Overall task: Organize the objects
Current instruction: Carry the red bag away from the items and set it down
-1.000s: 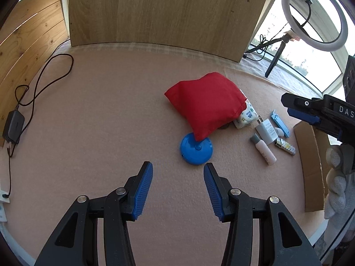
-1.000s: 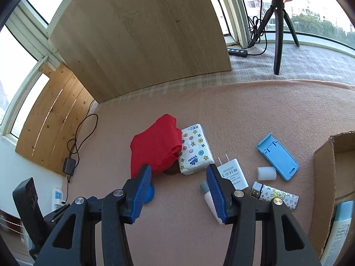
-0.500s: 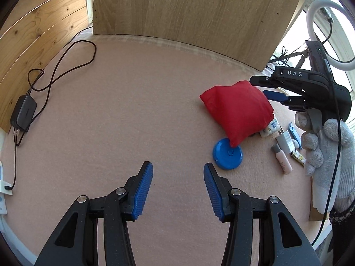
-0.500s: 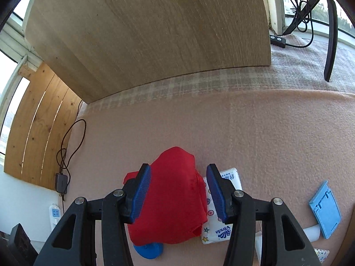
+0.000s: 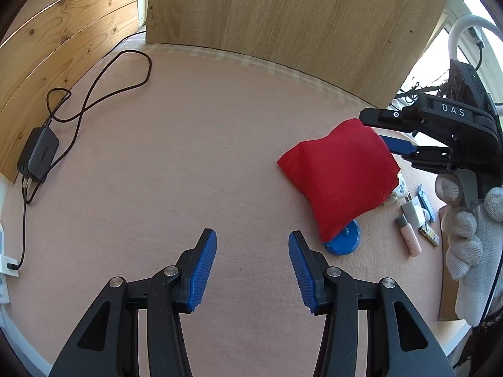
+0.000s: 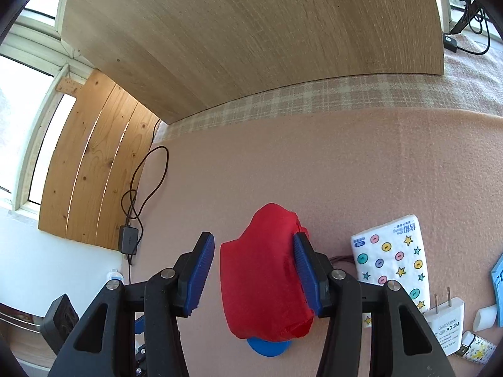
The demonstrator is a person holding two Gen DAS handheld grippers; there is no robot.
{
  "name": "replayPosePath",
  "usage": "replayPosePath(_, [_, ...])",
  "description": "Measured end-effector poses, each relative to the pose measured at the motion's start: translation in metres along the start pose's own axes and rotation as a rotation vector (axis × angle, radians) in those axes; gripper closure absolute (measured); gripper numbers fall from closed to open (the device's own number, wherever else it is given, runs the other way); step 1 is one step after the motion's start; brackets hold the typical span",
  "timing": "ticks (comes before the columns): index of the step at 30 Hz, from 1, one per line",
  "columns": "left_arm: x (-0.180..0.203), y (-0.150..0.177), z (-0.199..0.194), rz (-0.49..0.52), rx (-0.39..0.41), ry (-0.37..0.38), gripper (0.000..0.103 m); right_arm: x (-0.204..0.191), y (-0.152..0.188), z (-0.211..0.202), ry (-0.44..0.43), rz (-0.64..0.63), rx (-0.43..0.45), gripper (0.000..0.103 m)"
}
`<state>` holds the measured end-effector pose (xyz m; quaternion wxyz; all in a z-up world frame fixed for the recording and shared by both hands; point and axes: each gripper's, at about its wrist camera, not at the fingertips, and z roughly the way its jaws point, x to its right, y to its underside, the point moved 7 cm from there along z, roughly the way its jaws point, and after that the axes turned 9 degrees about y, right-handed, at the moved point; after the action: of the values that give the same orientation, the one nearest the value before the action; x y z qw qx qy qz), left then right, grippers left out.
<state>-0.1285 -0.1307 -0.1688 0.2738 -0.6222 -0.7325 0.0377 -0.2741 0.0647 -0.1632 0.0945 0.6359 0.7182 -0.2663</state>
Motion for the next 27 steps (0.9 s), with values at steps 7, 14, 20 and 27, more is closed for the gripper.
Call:
replayPosePath(7, [-0.028, -0.001, -0.021, -0.06, 0.036, -0.014, 0.051, -0.053, 0.021, 0.001, -0.079, -0.075, -0.025, 0.055])
replayPosePath(14, [-0.06, -0.002, -0.061, -0.111, 0.111, -0.049, 0.051, -0.113, 0.041, 0.013, -0.154, -0.159, -0.077, 0.055])
replayPosePath(20, [-0.08, 0.001, -0.084, -0.131, 0.145, -0.073, 0.051, -0.145, 0.07, 0.005, -0.177, -0.24, -0.088, 0.055])
replayPosePath(27, [-0.079, -0.012, -0.078, -0.088, 0.132, -0.068, 0.051, -0.097, 0.084, -0.023, -0.062, -0.138, -0.002, 0.055])
